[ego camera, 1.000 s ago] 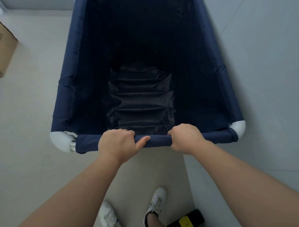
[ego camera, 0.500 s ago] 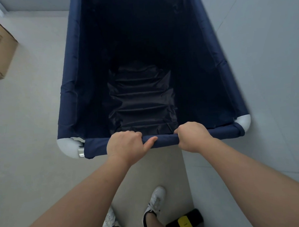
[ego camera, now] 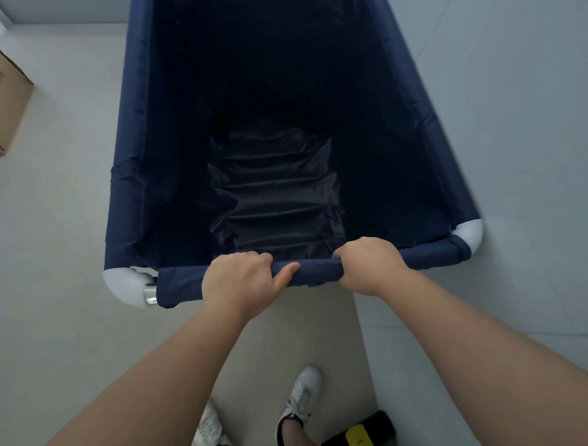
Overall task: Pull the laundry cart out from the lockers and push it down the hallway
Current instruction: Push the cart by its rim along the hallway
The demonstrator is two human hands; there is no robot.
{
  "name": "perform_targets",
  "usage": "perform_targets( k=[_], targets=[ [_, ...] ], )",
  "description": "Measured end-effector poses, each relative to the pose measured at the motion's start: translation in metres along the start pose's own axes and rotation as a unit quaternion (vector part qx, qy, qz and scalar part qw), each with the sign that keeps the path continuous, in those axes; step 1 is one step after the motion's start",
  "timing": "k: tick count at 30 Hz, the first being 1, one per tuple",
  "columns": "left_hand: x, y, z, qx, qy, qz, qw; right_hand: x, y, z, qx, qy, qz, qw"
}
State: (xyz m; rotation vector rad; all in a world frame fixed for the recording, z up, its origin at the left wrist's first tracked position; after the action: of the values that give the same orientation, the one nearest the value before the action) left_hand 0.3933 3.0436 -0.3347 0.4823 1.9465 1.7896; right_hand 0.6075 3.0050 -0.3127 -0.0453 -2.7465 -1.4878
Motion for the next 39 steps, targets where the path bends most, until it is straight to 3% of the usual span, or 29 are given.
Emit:
perform_targets(
  k=[13,19,27,34,39],
  targets=[
    [0.005,0.000,-0.009,0.027,0.018,-0.022,0.999,-0.001,-0.005,-0.006,-0.040,0.024,0.072,0.996],
    [0.009,0.005,-0.021,0.029,0.037,-0.025,0.999,0.005,-0.003,-0.012,-0.030,0.018,0.046,0.998],
    [0.014,0.005,-0.022,0.046,0.015,-0.020,0.999,0.015,-0.007,-0.017,-0.027,-0.035,0.037,0.998],
    [0.029,0.017,-0.024,0.094,0.018,-0.098,0.991,0.038,-0.003,-0.026,-0.043,-0.032,0.091,0.994],
    [0.058,0.039,-0.034,0.092,0.034,-0.045,0.994,0.067,0.014,-0.039,-0.144,-0.075,0.168,0.972]
  ],
)
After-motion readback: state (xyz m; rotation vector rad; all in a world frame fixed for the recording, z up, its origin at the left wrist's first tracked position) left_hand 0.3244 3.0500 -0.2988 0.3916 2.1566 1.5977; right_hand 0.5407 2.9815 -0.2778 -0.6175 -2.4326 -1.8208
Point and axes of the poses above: each hand's wrist, its own z-axis towards the middle knuckle, its own y-axis out of the back of the hand, x = y × z, the point moved 2 cm from there along z, towards the middle knuckle, and after that the axes turned 1 degree about z, right-handed, at the moved point
